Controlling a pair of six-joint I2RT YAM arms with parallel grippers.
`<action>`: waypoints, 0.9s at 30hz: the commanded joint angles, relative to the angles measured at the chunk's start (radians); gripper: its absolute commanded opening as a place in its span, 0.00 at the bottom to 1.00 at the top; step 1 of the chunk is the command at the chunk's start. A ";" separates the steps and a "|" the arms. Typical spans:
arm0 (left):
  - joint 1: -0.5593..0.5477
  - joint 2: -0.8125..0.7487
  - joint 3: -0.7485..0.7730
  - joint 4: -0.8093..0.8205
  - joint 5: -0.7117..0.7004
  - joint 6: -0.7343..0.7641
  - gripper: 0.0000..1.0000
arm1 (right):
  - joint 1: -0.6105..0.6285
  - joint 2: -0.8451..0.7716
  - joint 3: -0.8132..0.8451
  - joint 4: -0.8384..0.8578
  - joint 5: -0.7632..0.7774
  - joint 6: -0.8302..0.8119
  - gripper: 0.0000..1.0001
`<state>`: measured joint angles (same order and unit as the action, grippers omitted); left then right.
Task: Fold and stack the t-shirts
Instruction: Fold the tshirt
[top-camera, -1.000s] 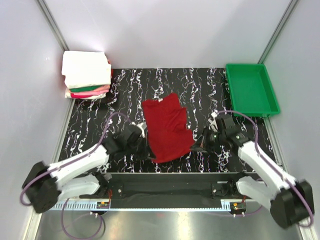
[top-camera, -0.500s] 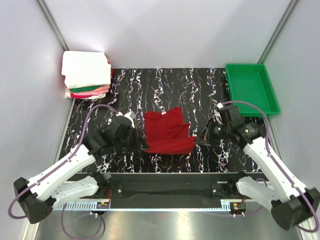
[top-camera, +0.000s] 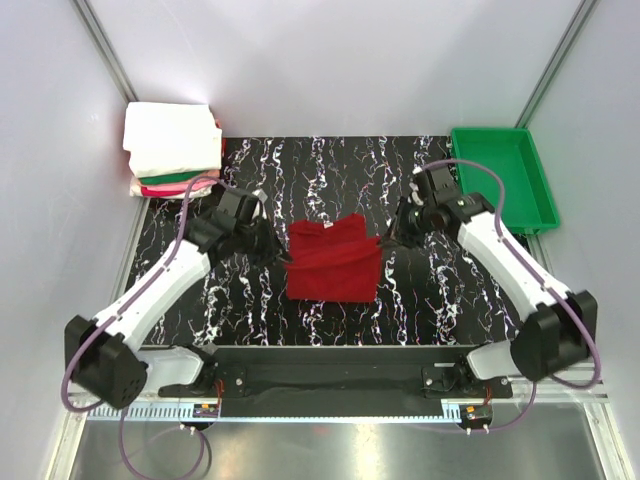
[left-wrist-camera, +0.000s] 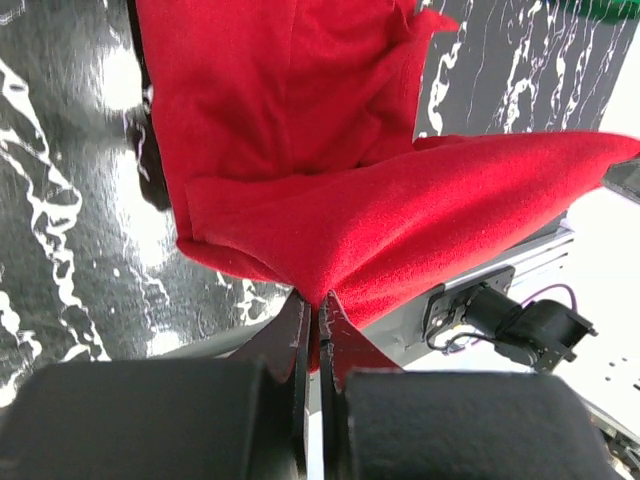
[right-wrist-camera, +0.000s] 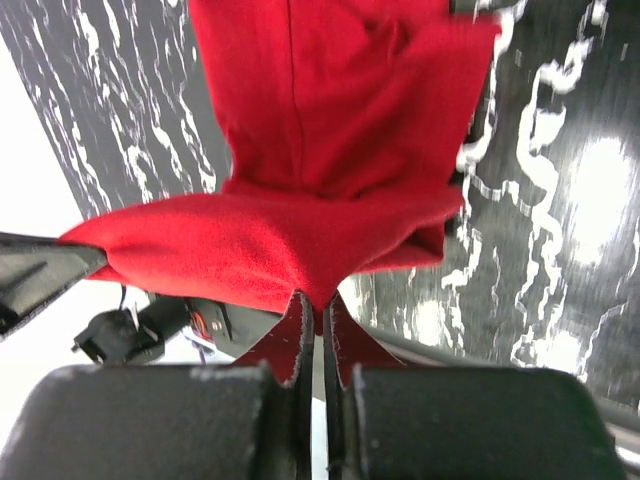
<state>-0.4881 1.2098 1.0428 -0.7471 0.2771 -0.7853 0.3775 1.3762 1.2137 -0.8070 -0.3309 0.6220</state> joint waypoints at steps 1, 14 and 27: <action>0.063 0.072 0.086 0.022 0.082 0.089 0.00 | -0.048 0.093 0.116 0.043 0.026 -0.064 0.00; 0.269 0.805 0.586 0.016 0.255 0.264 0.00 | -0.127 0.841 0.730 0.016 -0.074 -0.133 0.00; 0.368 1.231 0.937 0.015 0.410 0.230 0.32 | -0.186 1.140 0.987 -0.035 -0.079 -0.061 0.40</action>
<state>-0.1596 2.4107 1.9232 -0.7475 0.6926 -0.5583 0.2161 2.4882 2.1517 -0.8268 -0.4290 0.5613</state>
